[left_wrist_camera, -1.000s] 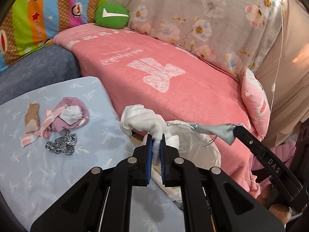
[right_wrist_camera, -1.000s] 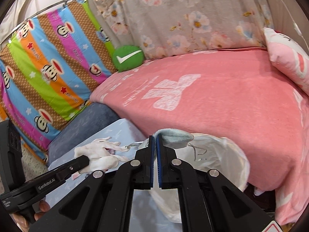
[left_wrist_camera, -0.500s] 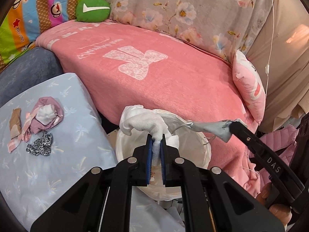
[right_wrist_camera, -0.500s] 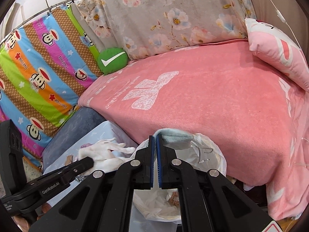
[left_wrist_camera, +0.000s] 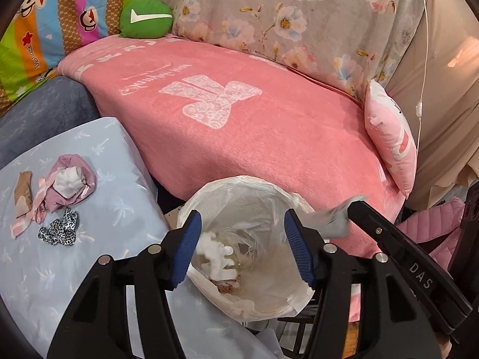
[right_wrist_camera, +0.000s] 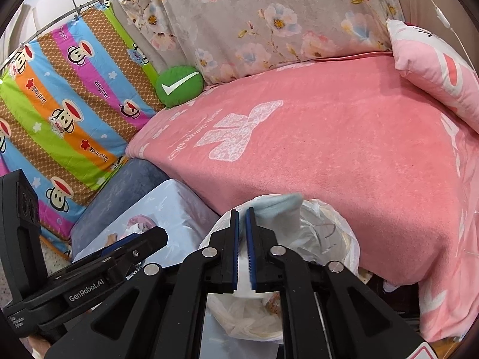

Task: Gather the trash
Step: 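Move both grippers back over the items on the table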

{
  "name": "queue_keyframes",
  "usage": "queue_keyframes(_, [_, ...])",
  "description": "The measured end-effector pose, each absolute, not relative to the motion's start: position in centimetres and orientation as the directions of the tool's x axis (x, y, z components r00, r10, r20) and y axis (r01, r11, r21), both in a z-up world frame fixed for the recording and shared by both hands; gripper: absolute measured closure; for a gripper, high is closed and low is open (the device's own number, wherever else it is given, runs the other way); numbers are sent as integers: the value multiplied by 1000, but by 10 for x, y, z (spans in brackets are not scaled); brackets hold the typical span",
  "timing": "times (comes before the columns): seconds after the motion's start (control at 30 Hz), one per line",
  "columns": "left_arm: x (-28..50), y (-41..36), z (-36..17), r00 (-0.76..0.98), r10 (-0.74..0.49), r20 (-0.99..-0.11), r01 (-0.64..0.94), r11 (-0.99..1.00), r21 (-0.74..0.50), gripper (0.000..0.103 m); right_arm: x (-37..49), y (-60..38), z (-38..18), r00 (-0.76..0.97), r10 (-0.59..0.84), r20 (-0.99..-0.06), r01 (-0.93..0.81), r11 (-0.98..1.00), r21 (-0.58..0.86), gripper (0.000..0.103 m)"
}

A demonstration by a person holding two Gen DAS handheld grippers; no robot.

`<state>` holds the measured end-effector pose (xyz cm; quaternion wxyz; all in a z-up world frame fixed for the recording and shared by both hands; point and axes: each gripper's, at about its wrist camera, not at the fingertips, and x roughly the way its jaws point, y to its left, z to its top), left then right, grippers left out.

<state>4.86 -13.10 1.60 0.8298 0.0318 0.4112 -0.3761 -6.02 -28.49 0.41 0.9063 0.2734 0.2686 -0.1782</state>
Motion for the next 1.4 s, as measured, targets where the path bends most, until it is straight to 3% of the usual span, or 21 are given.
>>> queue_keyframes(0.53, [56,-117,8,400,-572,-716,614,747,-254,48,-48,-267,-1,786,-136,-603,435,814,385,93])
queue_keyframes(0.97, [62,-97,5,420,-556,-717,580,772,-260,48,-33,-242,-3,779,-94,-620,391,846,363,84])
queue_keyframes(1.4, [77,-54,-5,473,-495,-729,499,832,-242,48,-9,-204,-8,759,-36,-650,324,887,328,82])
